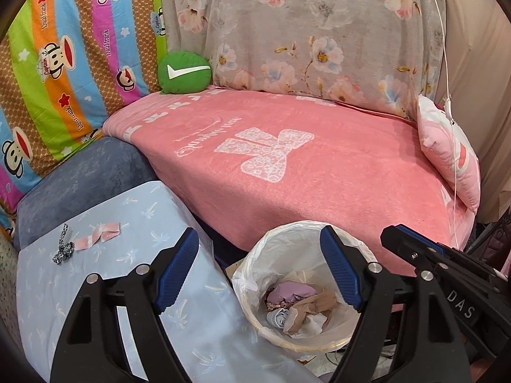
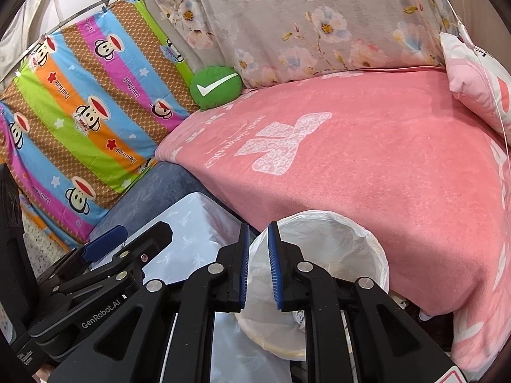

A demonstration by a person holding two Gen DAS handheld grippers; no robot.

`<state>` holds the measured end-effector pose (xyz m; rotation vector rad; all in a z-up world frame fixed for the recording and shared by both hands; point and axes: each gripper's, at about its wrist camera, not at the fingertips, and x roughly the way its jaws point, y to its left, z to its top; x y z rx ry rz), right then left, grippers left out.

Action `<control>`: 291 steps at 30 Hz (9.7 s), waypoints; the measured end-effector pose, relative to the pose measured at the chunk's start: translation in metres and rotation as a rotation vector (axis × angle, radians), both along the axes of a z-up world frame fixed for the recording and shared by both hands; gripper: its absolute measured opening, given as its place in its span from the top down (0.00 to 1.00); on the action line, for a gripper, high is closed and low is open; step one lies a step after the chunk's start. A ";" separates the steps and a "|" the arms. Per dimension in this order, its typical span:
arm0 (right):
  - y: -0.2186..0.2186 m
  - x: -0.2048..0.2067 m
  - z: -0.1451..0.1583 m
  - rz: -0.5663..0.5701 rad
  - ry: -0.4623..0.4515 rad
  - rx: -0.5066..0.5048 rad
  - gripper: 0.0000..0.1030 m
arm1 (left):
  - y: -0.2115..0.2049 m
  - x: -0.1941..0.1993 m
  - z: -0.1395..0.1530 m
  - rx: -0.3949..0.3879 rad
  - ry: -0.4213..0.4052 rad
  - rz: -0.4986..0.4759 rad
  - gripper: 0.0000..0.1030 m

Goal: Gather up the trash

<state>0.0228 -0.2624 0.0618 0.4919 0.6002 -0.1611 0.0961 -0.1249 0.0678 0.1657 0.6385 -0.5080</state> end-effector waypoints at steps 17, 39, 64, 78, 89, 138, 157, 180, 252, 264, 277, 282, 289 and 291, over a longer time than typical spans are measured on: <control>0.043 0.017 0.004 0.083 0.017 -0.040 0.86 | 0.041 0.008 -0.003 -0.036 0.024 0.076 0.27; 0.147 0.071 0.001 0.253 0.064 -0.105 0.84 | 0.135 0.035 -0.013 -0.102 0.062 0.240 0.27; 0.293 0.216 -0.078 0.448 0.222 -0.112 0.67 | 0.305 0.119 -0.088 -0.014 0.196 0.583 0.15; 0.328 0.362 -0.138 0.382 0.283 -0.116 0.48 | 0.361 0.227 -0.136 -0.038 0.293 0.655 0.15; 0.357 0.378 -0.178 0.402 0.320 -0.333 0.62 | 0.355 0.252 -0.172 -0.050 0.375 0.605 0.61; 0.154 0.073 -0.019 0.210 0.076 -0.104 0.83 | 0.126 0.041 -0.046 -0.022 0.129 0.235 0.84; 0.090 0.008 -0.016 0.099 0.052 -0.094 0.83 | 0.051 -0.008 -0.043 0.000 0.119 0.077 0.84; 0.022 -0.031 -0.036 -0.026 0.064 -0.048 0.83 | -0.010 -0.028 -0.054 0.001 0.158 -0.109 0.82; 0.065 -0.035 -0.048 -0.014 0.186 -0.292 0.15 | 0.045 -0.032 -0.070 0.070 0.096 0.158 0.10; 0.061 -0.044 -0.049 -0.029 0.175 -0.305 0.05 | 0.046 -0.036 -0.072 0.091 0.092 0.184 0.07; 0.062 -0.054 -0.051 -0.048 0.206 -0.350 0.05 | 0.050 -0.037 -0.073 0.086 0.093 0.219 0.07; 0.063 -0.057 -0.053 -0.050 0.214 -0.352 0.05 | 0.051 -0.038 -0.073 0.086 0.095 0.224 0.07; 0.063 -0.059 -0.053 -0.048 0.219 -0.353 0.05 | 0.049 -0.039 -0.074 0.093 0.092 0.218 0.07; 0.063 -0.059 -0.053 -0.048 0.219 -0.354 0.05 | 0.049 -0.039 -0.074 0.095 0.089 0.215 0.07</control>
